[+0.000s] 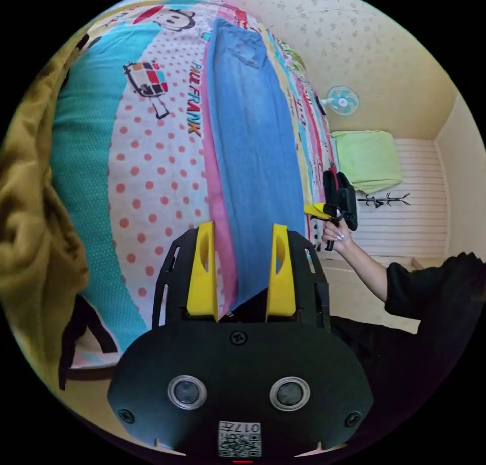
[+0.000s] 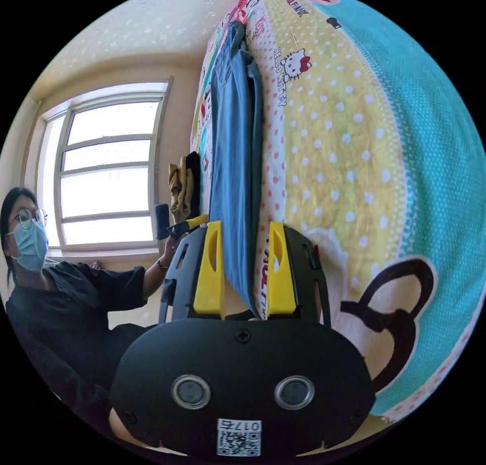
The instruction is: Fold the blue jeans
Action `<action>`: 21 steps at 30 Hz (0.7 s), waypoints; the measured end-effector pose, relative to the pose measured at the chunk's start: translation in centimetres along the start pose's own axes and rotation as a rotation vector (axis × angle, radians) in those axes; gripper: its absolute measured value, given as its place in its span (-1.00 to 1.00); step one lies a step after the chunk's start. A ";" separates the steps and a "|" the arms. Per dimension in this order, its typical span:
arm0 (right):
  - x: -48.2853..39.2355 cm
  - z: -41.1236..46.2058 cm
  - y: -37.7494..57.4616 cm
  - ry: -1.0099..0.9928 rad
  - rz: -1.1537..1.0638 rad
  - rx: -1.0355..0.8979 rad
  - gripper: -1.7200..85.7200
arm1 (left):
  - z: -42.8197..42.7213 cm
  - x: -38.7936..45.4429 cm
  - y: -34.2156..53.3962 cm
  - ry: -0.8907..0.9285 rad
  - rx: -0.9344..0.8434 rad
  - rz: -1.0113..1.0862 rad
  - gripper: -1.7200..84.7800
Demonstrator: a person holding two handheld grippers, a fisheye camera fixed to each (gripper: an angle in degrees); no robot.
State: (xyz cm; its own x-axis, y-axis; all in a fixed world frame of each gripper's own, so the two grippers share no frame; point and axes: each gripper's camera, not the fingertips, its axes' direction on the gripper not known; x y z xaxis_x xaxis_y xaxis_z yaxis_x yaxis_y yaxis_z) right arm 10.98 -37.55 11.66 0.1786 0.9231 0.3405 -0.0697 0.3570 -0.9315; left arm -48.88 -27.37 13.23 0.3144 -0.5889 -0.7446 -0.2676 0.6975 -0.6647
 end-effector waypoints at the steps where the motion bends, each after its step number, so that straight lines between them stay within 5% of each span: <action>1: 0.6 0.4 -0.6 -0.037 -0.001 -0.013 -0.67 | 0.2 -0.2 0.2 0.008 0.014 -0.025 -0.61; 21: 6.0 4.0 -0.7 -0.152 -0.041 -0.082 -0.72 | 1.8 -1.1 4.8 0.295 0.004 -0.125 -0.75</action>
State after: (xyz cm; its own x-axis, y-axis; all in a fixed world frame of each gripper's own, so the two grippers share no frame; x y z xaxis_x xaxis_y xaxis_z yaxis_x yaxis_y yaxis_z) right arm 8.18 -31.72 14.86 0.0289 0.9213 0.3878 0.0161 0.3875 -0.9217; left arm -48.87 -22.63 11.02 0.0668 -0.7625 -0.6436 -0.2395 0.6139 -0.7522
